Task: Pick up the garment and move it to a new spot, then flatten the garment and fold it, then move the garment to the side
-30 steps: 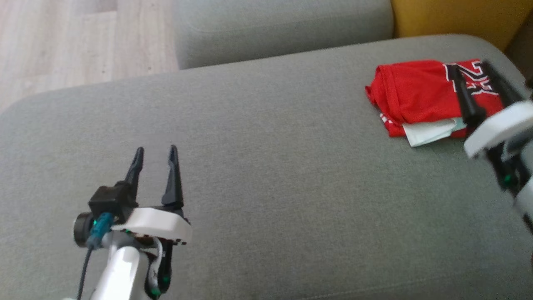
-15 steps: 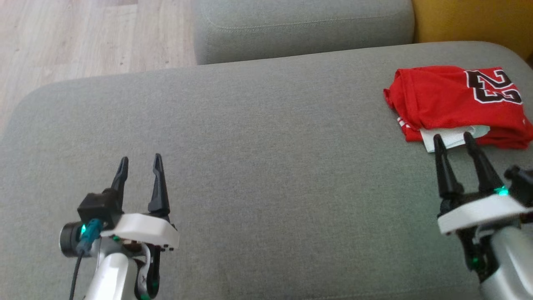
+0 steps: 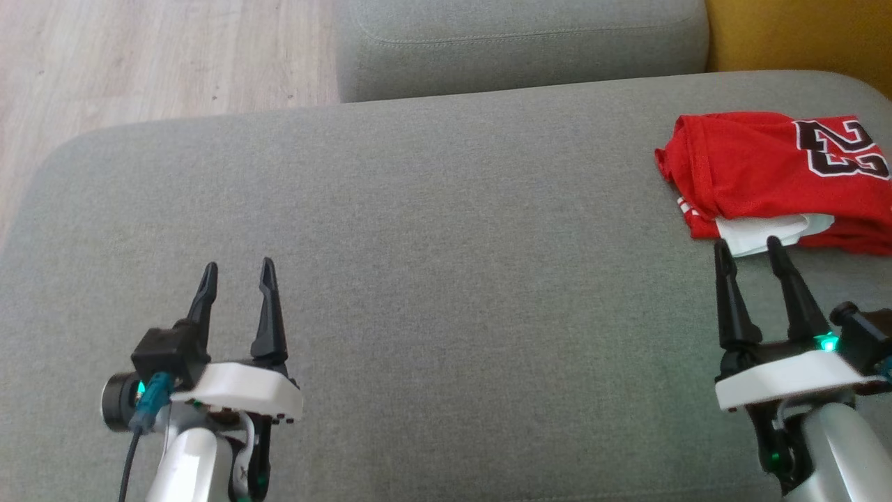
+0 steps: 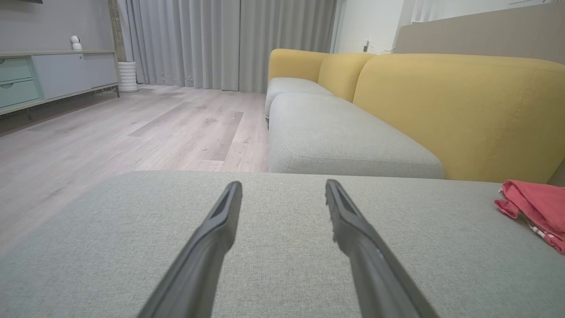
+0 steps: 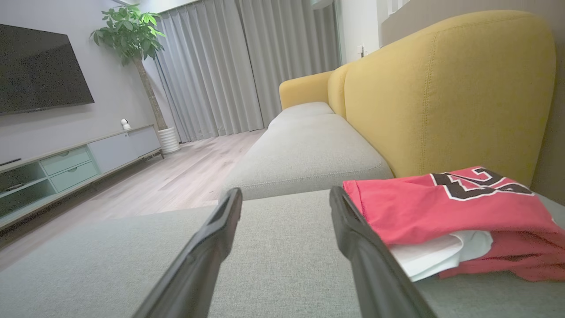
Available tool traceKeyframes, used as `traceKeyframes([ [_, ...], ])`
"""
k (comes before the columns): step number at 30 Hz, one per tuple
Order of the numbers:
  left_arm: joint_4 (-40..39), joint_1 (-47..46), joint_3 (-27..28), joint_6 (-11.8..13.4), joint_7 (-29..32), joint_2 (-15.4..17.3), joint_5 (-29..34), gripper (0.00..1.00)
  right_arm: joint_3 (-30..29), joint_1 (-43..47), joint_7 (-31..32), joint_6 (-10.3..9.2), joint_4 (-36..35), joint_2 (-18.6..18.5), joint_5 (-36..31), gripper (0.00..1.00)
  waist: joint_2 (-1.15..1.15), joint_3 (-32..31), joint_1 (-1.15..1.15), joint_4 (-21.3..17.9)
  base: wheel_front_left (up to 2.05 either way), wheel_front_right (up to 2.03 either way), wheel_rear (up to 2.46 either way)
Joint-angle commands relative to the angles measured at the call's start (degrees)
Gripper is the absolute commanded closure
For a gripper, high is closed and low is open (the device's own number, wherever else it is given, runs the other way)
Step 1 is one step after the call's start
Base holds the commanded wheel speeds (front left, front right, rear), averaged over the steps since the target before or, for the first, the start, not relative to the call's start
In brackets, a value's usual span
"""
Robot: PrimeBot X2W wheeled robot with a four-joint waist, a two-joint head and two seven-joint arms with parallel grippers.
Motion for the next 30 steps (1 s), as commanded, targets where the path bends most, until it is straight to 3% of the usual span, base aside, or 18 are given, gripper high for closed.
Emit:
traceKeyframes([
  [1,-2.23,-1.61,2.21,-0.29,-0.35,0.09,0.72,0.0,0.97,-1.93,-0.62,-0.04,-0.97,0.05,-0.59,0.0,0.0,0.03,0.0,0.16,0.0,0.0,0.0],
  [19,-2.13,-0.95,2.85,-0.93,-0.35,-0.37,-0.09,0.0,2.31,-4.17,-0.62,-0.04,1.5,-0.38,0.91,0.0,0.0,-0.08,0.0,0.58,0.0,0.0,0.0],
  [20,-0.29,0.9,0.41,-0.9,0.0,-0.46,-0.05,1.0,1.21,-1.57,0.0,0.0,3.11,0.28,0.59,1.0,0.0,-0.08,0.0,0.58,0.0,0.0,0.0],
  [30,2.41,1.6,0.93,-1.53,1.29,-0.47,-4.63,1.0,0.95,0.0,1.36,0.0,5.13,1.34,4.33,1.0,0.0,-0.13,0.0,0.55,0.0,0.0,0.0],
])
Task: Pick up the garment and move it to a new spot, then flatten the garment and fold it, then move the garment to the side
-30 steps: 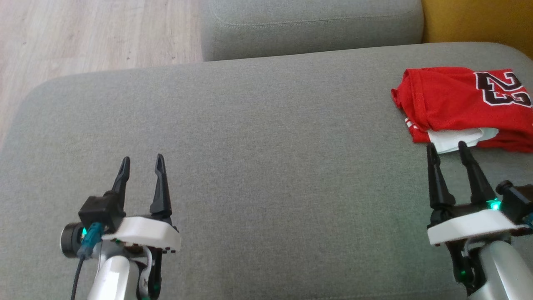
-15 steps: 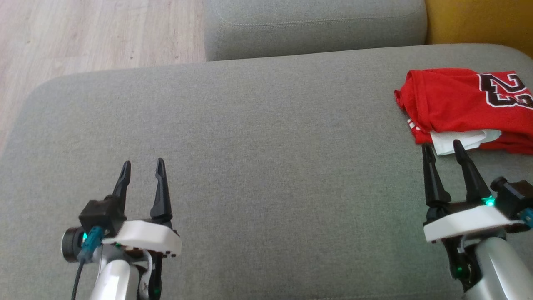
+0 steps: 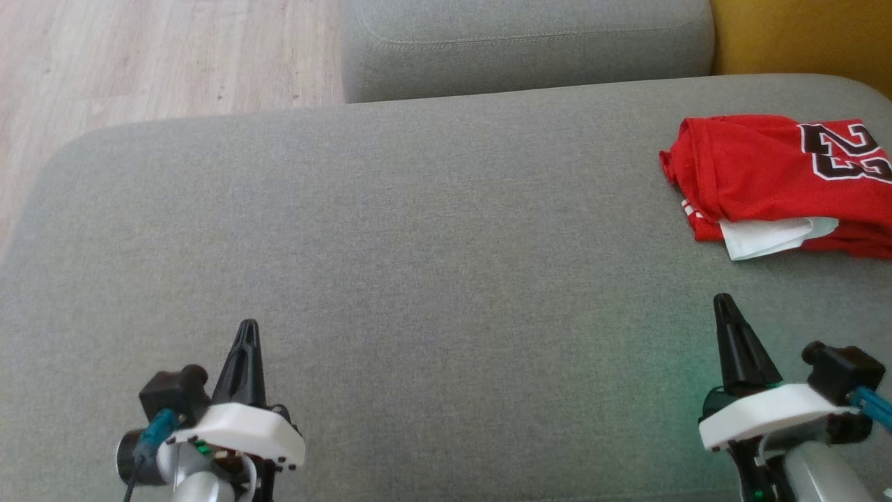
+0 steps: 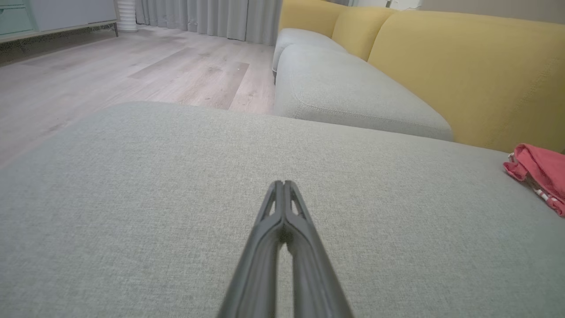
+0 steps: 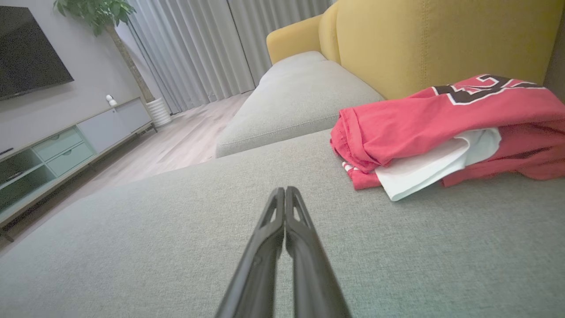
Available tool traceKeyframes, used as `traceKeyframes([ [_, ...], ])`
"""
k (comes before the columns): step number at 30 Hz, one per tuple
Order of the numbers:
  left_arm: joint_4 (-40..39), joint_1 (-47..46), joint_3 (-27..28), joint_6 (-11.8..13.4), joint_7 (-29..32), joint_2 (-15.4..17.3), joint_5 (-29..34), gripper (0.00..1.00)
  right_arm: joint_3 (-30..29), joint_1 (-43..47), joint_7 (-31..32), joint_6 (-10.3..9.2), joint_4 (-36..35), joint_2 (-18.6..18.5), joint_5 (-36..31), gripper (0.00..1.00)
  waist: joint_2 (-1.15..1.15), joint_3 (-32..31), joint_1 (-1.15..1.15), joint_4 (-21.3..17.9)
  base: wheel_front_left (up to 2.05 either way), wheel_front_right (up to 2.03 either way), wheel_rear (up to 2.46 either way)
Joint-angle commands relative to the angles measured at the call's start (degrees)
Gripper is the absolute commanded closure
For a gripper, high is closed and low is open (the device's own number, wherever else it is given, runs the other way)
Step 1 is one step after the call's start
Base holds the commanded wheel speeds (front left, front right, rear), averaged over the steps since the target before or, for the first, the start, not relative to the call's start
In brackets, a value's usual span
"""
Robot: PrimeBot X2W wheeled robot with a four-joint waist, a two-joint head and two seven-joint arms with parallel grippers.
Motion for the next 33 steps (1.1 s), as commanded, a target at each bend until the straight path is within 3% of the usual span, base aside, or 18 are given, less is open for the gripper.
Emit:
traceKeyframes([
  [1,-2.04,-2.66,0.9,-0.38,0.41,0.04,-1.37,1.0,-0.96,-2.66,0.37,0.0,-2.05,-0.17,1.32,1.0,0.0,-0.01,0.0,0.0,0.0,0.0,0.0],
  [33,-2.59,-3.13,4.54,-3.24,5.56,0.06,-21.48,1.0,-4.69,-2.57,5.49,-0.01,-3.63,2.08,18.43,1.0,0.0,-0.14,0.0,-0.09,0.0,0.0,0.0],
])
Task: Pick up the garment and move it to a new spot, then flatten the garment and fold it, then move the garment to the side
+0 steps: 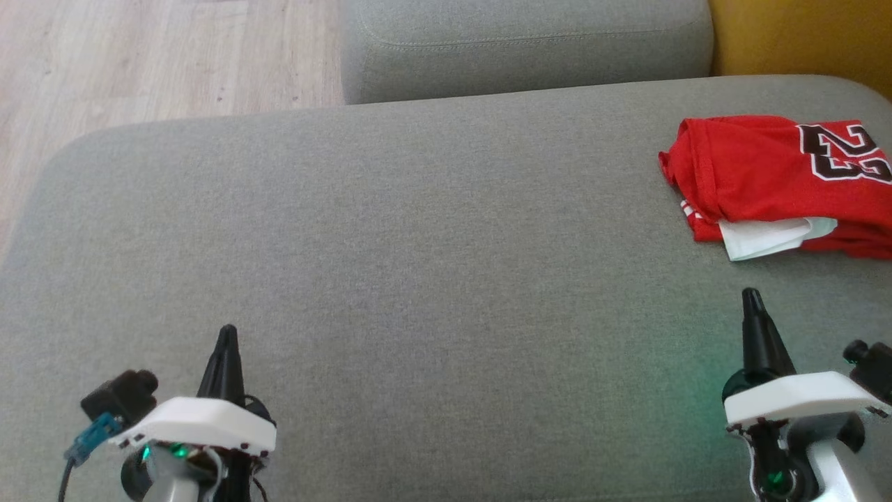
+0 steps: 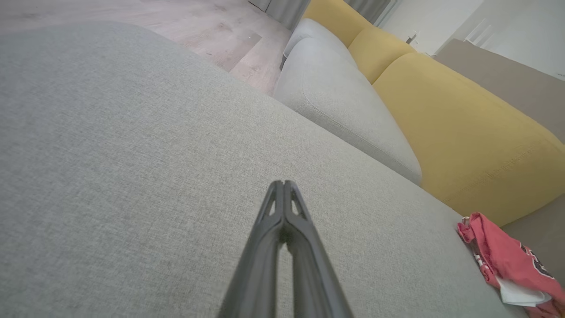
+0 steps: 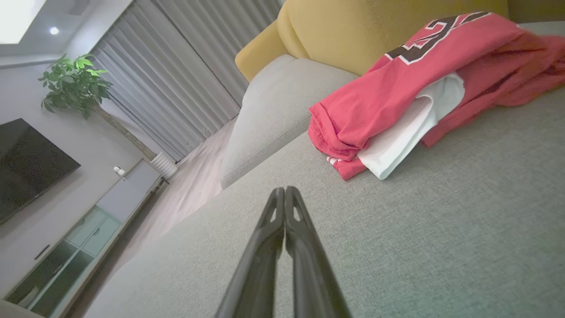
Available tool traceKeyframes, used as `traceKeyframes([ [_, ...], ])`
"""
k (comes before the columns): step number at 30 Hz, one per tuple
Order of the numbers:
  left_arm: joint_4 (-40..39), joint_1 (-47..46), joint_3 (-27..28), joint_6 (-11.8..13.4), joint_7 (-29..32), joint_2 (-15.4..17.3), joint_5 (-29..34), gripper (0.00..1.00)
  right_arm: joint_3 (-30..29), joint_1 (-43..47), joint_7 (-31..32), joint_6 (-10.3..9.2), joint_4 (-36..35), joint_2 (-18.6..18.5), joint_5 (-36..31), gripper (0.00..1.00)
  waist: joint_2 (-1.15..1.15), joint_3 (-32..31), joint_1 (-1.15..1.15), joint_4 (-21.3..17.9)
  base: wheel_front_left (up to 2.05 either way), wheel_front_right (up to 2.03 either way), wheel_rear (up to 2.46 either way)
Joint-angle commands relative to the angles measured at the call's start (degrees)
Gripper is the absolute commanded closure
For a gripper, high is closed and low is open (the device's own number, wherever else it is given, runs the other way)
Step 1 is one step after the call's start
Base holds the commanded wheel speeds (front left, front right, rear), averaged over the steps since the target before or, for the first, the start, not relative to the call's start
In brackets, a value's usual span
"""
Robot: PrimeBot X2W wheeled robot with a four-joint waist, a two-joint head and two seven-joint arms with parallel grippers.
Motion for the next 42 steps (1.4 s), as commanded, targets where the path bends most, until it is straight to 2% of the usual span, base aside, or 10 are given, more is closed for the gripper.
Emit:
traceKeyframes([
  [1,-2.01,-3.15,1.16,-0.57,0.31,0.08,-1.57,1.0,-0.53,-2.36,0.29,-0.01,-2.26,0.18,1.49,1.0,0.0,-0.01,0.0,0.0,0.0,0.0,0.0],
  [42,-2.57,-3.92,6.1,-4.35,7.23,0.11,-28.12,1.0,-5.49,-2.27,7.08,-0.03,-4.32,3.16,24.08,1.0,0.0,-0.19,0.0,-0.12,0.0,0.0,0.0],
])
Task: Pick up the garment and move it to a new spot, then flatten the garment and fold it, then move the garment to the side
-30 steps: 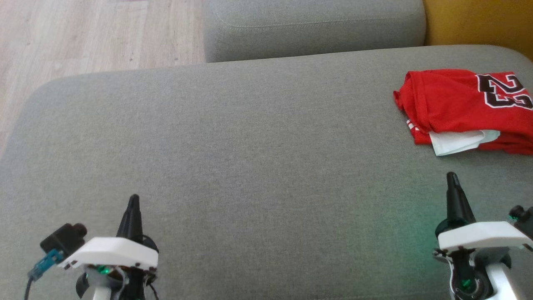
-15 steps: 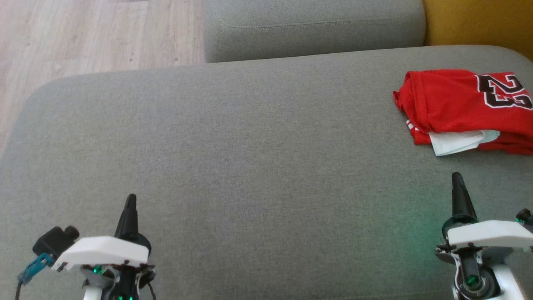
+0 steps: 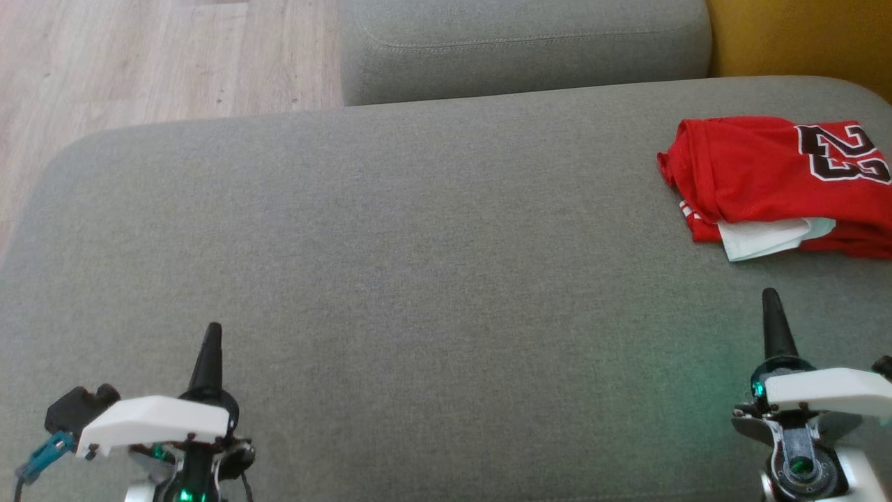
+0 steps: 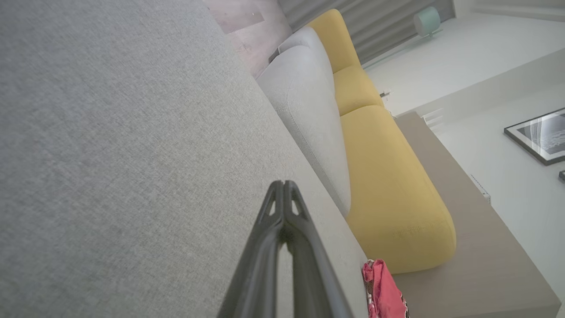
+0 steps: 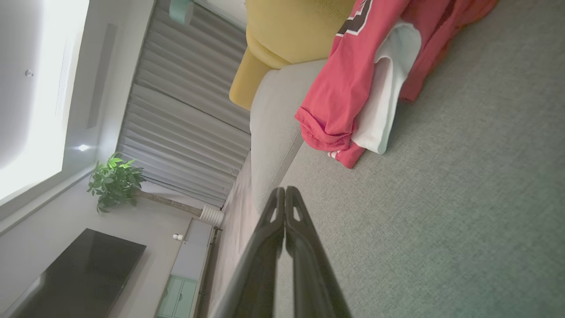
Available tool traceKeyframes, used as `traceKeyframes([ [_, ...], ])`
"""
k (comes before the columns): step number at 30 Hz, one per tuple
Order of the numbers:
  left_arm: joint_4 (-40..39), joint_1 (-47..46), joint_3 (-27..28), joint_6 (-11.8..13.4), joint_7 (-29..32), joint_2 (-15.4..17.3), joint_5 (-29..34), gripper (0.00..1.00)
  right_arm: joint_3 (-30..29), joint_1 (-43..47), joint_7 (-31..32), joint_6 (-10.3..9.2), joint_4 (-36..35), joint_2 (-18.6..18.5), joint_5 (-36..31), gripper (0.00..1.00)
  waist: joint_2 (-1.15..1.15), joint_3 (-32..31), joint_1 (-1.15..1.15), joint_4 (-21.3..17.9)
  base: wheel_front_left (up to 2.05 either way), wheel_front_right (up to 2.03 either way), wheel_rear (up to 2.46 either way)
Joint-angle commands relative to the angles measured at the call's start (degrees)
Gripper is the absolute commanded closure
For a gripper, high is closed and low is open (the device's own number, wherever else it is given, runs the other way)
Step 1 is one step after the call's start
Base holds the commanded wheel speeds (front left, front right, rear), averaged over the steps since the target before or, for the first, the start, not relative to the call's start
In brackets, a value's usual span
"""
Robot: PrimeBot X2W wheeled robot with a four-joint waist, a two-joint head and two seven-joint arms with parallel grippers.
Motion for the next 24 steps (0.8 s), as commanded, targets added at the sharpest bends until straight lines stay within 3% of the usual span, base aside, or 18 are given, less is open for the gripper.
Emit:
traceKeyframes([
  [1,-2.09,-3.53,2.06,-0.45,0.29,0.19,-1.13,1.0,0.24,-2.27,0.27,-0.03,-2.27,-0.02,1.13,1.0,0.0,0.0,0.0,0.0,0.0,0.0,0.0],
  [24,-2.4,-3.96,4.83,-2.57,4.17,0.2,-16.01,1.0,-2.54,-2.22,4.07,-0.04,-3.43,1.64,13.79,1.0,0.0,-0.1,0.0,-0.06,0.0,0.0,0.0],
])
